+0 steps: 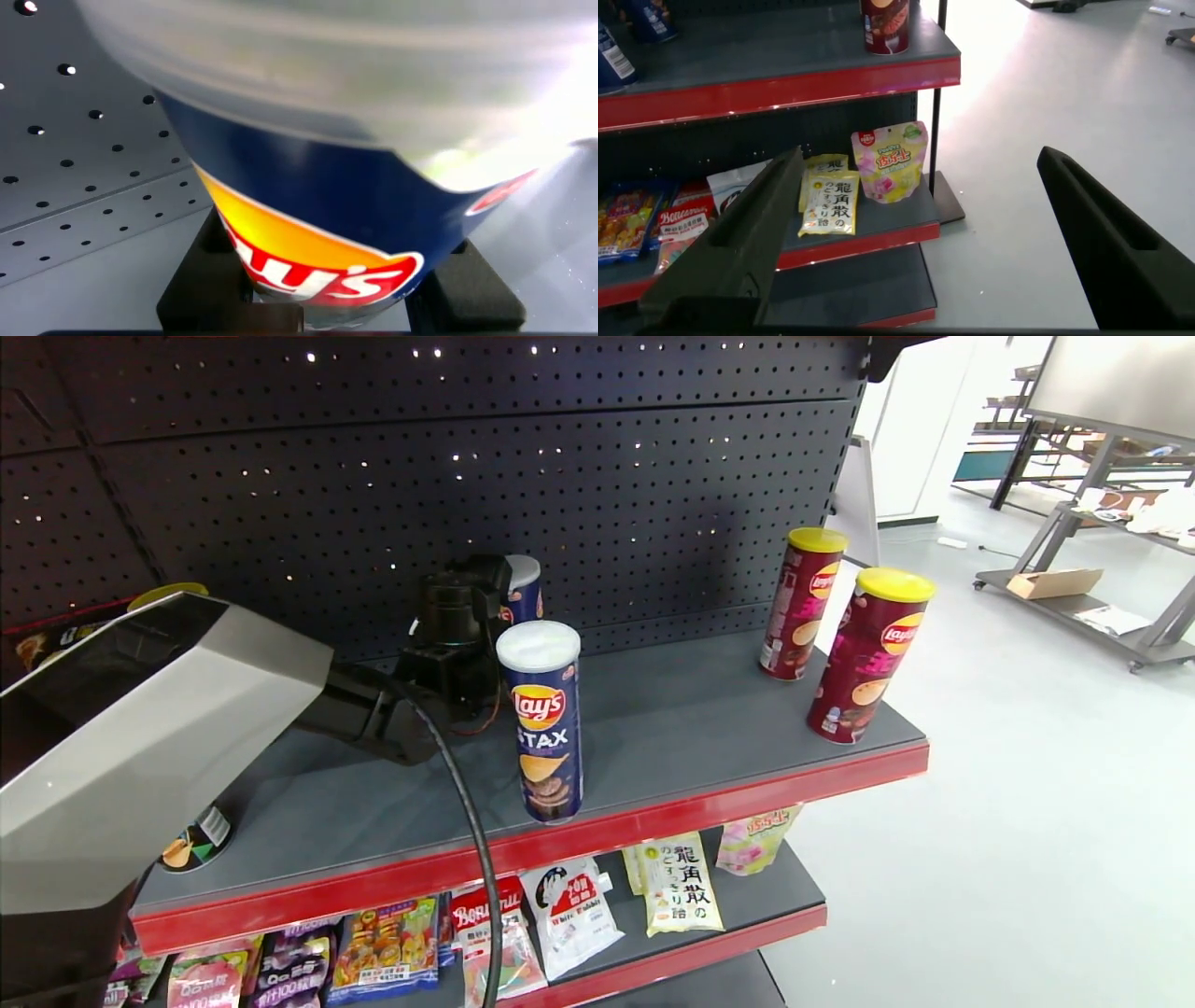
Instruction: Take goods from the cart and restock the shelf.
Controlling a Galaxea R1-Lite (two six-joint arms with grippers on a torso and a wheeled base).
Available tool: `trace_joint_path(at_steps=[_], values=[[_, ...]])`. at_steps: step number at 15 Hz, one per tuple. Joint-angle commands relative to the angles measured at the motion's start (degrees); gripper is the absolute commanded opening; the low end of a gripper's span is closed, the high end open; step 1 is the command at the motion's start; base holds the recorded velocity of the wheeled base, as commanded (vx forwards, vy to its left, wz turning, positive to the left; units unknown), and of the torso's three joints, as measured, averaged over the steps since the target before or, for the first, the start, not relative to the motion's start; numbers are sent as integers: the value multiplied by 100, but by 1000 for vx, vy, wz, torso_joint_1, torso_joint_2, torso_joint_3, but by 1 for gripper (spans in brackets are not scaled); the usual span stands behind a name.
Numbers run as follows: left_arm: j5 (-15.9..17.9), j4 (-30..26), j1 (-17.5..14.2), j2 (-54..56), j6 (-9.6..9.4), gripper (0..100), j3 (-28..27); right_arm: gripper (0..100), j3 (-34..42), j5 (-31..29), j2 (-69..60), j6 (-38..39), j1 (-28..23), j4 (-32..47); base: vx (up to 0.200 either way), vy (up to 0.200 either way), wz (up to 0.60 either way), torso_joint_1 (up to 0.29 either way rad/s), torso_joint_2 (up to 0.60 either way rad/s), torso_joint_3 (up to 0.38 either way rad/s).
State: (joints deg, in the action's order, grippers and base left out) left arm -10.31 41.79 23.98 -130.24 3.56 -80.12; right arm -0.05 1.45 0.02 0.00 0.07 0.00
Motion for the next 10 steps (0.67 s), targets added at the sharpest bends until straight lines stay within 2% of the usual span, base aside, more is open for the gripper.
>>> trace_joint_path(at_steps=[1,6,7,8,10], values=[[3,-30,2,17,-13,0,5,100,-4,4,-2,0,1,0,0,0,0,0,0,0],[3,-30,10,8,-31,0,14,100,5,4,-2,0,10,0,0,0,0,0,0,0],[56,-118,2,17,-48,0,14,100,5,4,-2,0,1,0,0,0,0,0,0,0],[73,-277,-7,25,-171,0,31,100,5,4,-2,0,1,0,0,0,0,0,0,0],[117,-285,2,8,-163,0,5,100,-4,4,-2,0,1,0,0,0,0,0,0,0]])
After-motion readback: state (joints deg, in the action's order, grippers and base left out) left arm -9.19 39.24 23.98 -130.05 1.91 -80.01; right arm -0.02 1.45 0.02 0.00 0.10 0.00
